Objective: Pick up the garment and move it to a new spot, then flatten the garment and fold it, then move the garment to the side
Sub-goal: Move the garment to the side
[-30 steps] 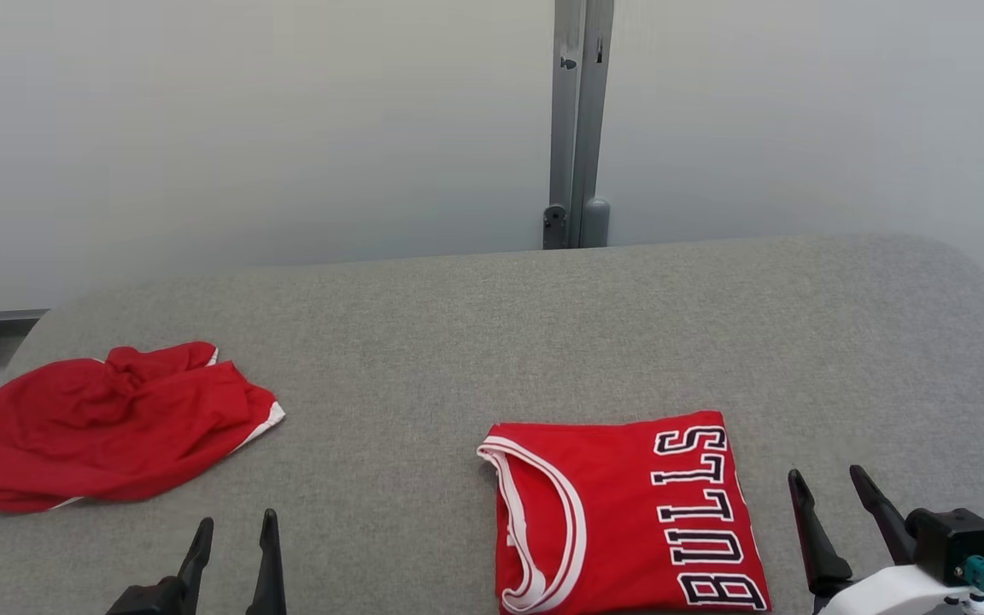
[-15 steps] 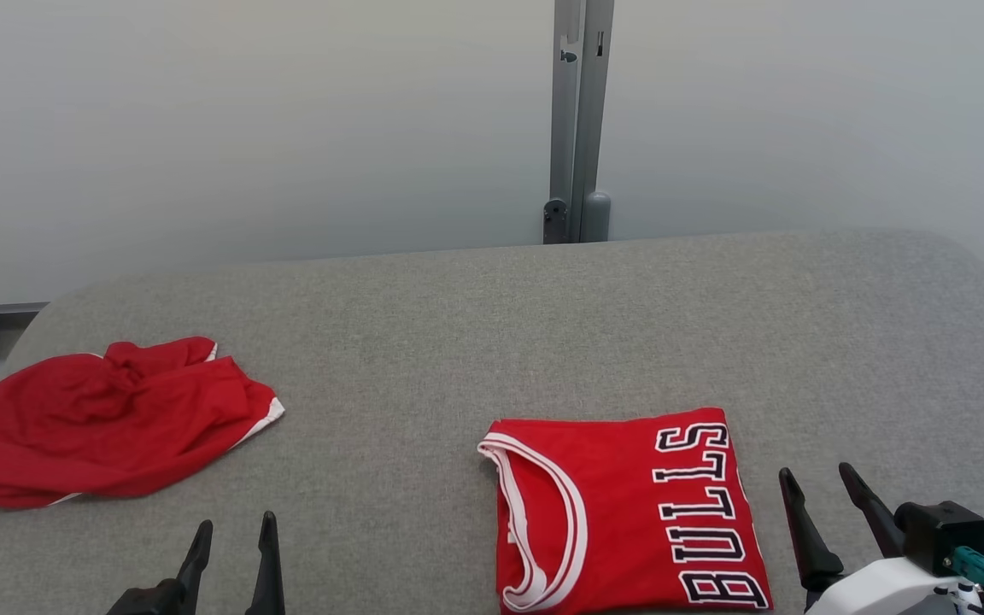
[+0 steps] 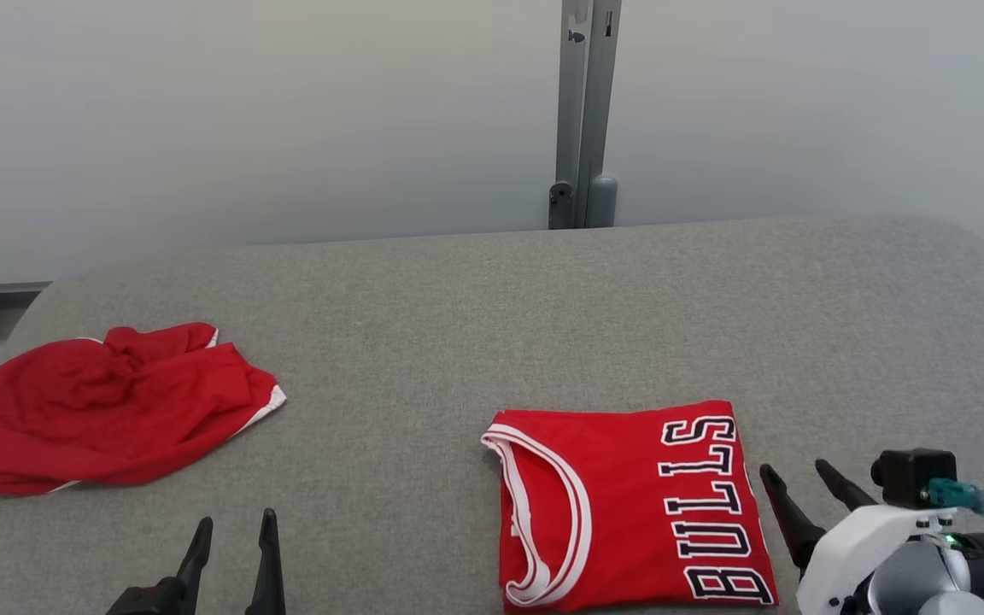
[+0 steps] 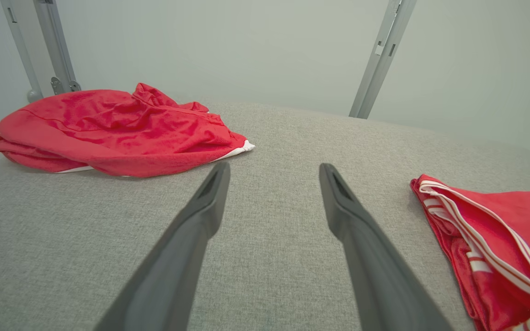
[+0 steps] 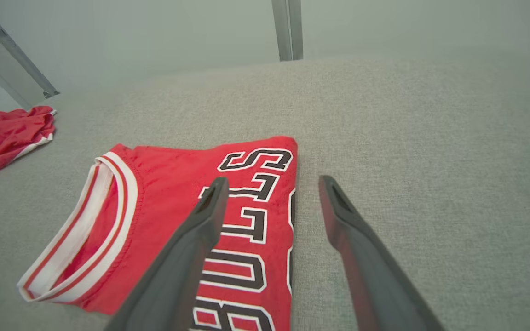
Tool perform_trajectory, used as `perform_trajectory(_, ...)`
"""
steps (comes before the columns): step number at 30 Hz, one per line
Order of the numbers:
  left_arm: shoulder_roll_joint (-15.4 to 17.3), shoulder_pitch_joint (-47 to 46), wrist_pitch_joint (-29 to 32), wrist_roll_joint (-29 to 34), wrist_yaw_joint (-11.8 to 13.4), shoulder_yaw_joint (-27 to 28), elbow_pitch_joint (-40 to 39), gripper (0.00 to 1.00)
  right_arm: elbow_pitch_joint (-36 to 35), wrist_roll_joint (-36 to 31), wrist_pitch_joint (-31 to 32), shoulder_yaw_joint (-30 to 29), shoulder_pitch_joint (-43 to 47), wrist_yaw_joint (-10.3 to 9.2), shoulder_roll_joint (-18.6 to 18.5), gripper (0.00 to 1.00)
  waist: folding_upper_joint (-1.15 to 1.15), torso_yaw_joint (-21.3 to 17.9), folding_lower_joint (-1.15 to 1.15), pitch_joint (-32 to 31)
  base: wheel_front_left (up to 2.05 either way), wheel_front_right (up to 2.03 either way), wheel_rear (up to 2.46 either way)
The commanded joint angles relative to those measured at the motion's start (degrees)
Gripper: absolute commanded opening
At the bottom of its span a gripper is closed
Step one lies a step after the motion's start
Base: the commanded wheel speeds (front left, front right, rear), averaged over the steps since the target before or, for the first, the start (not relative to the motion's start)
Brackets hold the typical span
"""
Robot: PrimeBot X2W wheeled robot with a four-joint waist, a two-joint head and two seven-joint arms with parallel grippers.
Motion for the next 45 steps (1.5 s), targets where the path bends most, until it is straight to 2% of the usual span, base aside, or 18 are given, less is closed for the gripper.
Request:
perform_trajectory(1, -0.1, -1.0, 0.0, 0.3, -0.3, 0.2, -0.2, 1.0, 0.4, 1.8, 8.6, -0.7, -1.9, -0.04, -0.5, 1.0, 0.0, 0.6, 0.0, 0.9, 0.0, 0.0, 0.0)
perform_trajectory(5, -0.3, -1.9, 0.0, 0.1, -0.5, -0.2, -0.6, 1.0, 0.5, 2.3, 22.1, -3.6, -4.6, -0.04, -0.3, 1.0, 0.0, 2.3, 0.0, 2.5, 0.0, 0.0, 0.0)
perform_trajectory(13, -0.5, -3.3, 0.0, -0.1, -0.7, -0.8, -0.9, 1.0, 3.2, -1.0, 38.2, -11.4, -8.2, -0.03, 3.9, 1.0, 0.0, 6.3, 0.0, 5.8, 0.0, 0.0, 0.0)
perform_trajectory(23, -0.7, -5.4, 0.0, -0.5, -0.8, -1.4, -1.9, 1.0, 5.1, -5.8, 42.6, -16.2, -10.3, -0.03, 6.1, 1.0, 0.0, 10.0, 0.0, 9.9, 0.0, 0.0, 0.0)
perform_trajectory(29, -0.7, -6.6, 0.0, -1.3, -0.4, -2.4, -2.7, 1.0, 7.1, -5.8, 46.3, -14.4, -11.3, -0.02, 5.9, 1.0, 0.0, 10.7, 0.0, 12.3, 0.0, 0.0, 0.0)
perform_trajectory(30, -0.7, -6.7, 0.0, -1.3, -0.3, -2.6, -2.8, 1.0, 7.1, -6.1, 46.7, -13.6, -11.4, -0.03, 5.2, 0.29, 0.0, 10.8, 0.0, 12.7, 0.0, 0.0, 0.0)
perform_trajectory(31, -0.7, -7.0, 0.0, -1.5, -0.2, -2.9, -2.9, 1.0, 7.0, -6.2, 47.1, -13.1, -11.6, -0.03, 4.6, 0.0, 0.0, 10.8, 0.0, 13.1, 0.0, 0.0, 0.0)
perform_trajectory(37, -0.6, -7.4, 0.0, -2.1, 0.3, -3.3, -4.6, 1.0, 4.4, -6.1, 46.8, -7.2, -14.7, -0.11, -2.1, 0.0, 0.0, 9.1, 0.0, 14.5, 0.0, 0.0, 0.0)
perform_trajectory(45, -0.6, -8.7, 0.0, -1.7, 0.7, -3.0, -8.2, 1.0, 4.0, -4.8, 45.4, 3.7, -24.3, -0.09, -9.6, 0.0, 0.0, 0.7, 0.0, 18.1, 0.0, 0.0, 0.0)
